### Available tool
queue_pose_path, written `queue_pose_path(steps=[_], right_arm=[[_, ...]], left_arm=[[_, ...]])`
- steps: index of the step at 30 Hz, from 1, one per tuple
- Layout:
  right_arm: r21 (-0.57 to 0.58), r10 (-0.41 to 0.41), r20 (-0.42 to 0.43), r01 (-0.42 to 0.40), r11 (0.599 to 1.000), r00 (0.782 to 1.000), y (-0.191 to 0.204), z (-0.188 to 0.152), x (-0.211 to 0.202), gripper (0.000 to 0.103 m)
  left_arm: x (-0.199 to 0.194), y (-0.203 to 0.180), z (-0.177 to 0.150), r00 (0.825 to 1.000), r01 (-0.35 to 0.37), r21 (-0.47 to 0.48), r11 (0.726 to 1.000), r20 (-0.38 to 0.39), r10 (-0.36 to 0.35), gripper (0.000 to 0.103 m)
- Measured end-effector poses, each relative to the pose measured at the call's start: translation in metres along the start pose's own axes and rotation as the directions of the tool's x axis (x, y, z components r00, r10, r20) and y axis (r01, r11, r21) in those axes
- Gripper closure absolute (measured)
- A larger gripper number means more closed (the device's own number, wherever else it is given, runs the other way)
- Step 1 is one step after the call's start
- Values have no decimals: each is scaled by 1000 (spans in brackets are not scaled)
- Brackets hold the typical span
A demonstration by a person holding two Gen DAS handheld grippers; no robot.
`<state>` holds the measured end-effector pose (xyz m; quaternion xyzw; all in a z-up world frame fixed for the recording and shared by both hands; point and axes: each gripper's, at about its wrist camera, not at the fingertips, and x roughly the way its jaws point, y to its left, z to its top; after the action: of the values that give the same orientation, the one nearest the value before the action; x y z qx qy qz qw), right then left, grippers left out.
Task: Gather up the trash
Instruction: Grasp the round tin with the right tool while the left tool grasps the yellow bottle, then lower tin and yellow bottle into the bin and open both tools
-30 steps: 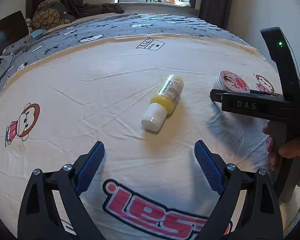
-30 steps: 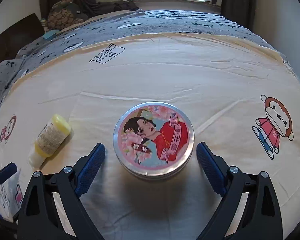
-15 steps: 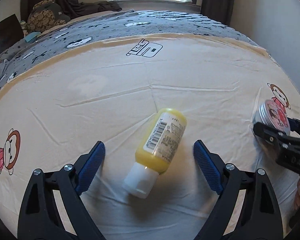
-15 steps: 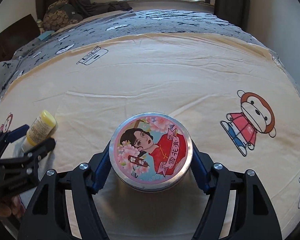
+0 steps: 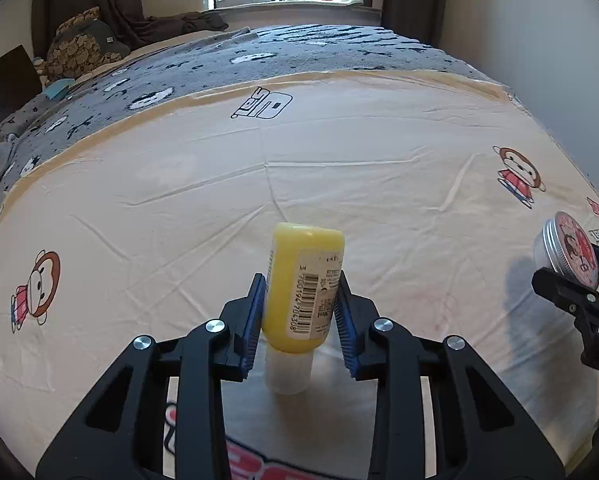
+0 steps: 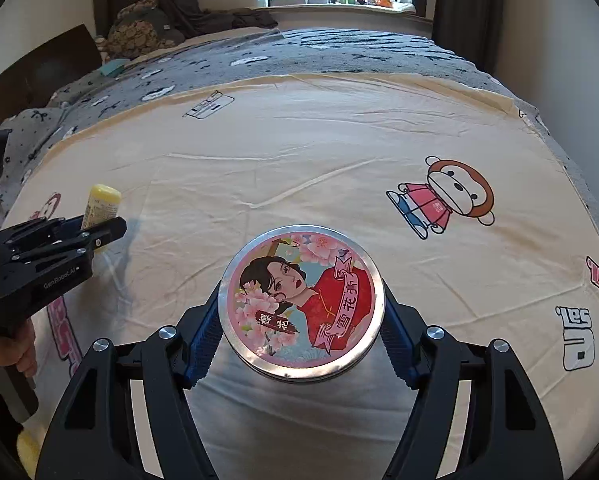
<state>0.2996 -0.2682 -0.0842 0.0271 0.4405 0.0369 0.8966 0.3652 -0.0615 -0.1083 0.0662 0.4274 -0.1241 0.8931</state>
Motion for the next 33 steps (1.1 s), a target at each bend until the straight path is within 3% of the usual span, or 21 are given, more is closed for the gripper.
queue_pose_path(steps=[8, 15, 19, 27, 33], right_arm=[[-64, 18, 88, -12, 998, 996, 6, -39, -78, 32], [-92, 42, 193, -25, 995, 980, 7, -102, -147, 32], [-114, 31, 226, -5, 994, 974, 10, -143, -166, 32], [-79, 65, 150, -54, 995, 987, 15, -219, -165, 32], [-38, 58, 71, -55, 998, 996, 22, -258, -149, 32]], left_arm=[[-87, -17, -50, 998, 11, -1, 1000, 67, -11, 73], [-153, -41, -112, 988, 53, 4, 999, 143, -53, 73], [-181, -59, -156, 984, 73, 26, 997, 163, -76, 73], [-195, -80, -230, 985, 119, 55, 991, 122, -125, 73], [-172, -88, -282, 989, 150, 47, 988, 1, -150, 73]])
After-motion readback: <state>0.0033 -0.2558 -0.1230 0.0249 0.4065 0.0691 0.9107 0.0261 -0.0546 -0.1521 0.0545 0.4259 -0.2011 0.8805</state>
